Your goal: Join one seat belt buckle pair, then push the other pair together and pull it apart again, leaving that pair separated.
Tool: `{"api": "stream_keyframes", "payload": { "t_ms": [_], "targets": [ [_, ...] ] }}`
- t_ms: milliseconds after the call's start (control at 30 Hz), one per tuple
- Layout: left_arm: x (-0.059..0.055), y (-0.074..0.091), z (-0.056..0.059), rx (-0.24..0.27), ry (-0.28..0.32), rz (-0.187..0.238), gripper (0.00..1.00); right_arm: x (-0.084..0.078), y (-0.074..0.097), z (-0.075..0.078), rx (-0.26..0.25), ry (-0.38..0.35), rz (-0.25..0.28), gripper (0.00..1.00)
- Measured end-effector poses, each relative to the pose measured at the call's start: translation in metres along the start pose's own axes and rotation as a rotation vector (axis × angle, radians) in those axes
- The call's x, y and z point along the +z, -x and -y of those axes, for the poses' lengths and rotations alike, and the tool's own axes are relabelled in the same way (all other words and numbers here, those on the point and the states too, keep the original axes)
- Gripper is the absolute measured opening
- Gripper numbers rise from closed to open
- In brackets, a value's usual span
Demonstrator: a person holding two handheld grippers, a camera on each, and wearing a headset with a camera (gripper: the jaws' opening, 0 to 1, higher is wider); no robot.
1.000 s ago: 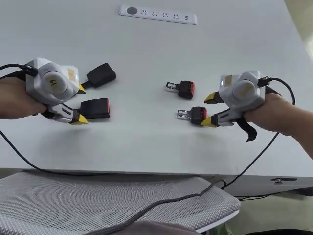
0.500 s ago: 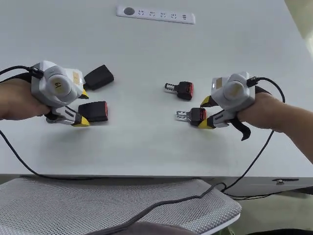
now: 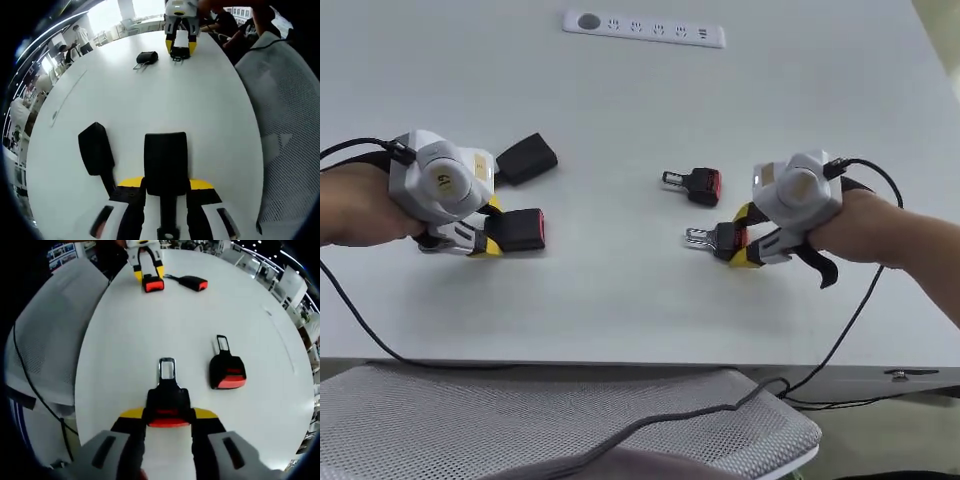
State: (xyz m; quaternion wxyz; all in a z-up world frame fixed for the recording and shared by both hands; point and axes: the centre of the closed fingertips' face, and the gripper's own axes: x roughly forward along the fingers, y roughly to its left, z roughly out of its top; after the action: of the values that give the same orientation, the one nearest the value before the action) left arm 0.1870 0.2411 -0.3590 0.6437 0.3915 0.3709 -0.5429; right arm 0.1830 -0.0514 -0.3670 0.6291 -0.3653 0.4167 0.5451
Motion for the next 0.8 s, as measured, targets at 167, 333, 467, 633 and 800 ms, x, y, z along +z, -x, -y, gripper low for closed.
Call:
{"api": "stream_keyframes", "payload": {
  "t_ms": [167, 333, 467, 633, 800],
  "targets": [
    [0.0009, 0.0003, 0.0007, -0.011, -0.019, -0.017, 0.32, -0.0007, 0.0001, 0.0006, 0.016, 0.027, -0.011, 0.35],
    [0.0005, 0.0006, 0.0011, -0.018, -0.023, -0.019, 0.32, 0.0009, -0.0009, 0.0005, 0.031, 0.063, -0.029, 0.35],
    [0.0000, 0.0003, 0.0011, -0.032, -0.036, -0.010, 0.32, 0.0012, -0.0013, 0.0007, 0.037, 0.072, -0.037, 0.35],
    [-0.0001, -0.0008, 0.0018, -0.048, -0.026, -0.011, 0.32, 0.0015, -0.0015, 0.0004, 0.044, 0.088, -0.044, 0.34],
    [0.0003, 0.0001, 0.0036, -0.037, -0.033, -0.001, 0.32, 0.0010, -0.0015, -0.0003, 0.042, 0.098, -0.049, 0.35]
  ]
}}
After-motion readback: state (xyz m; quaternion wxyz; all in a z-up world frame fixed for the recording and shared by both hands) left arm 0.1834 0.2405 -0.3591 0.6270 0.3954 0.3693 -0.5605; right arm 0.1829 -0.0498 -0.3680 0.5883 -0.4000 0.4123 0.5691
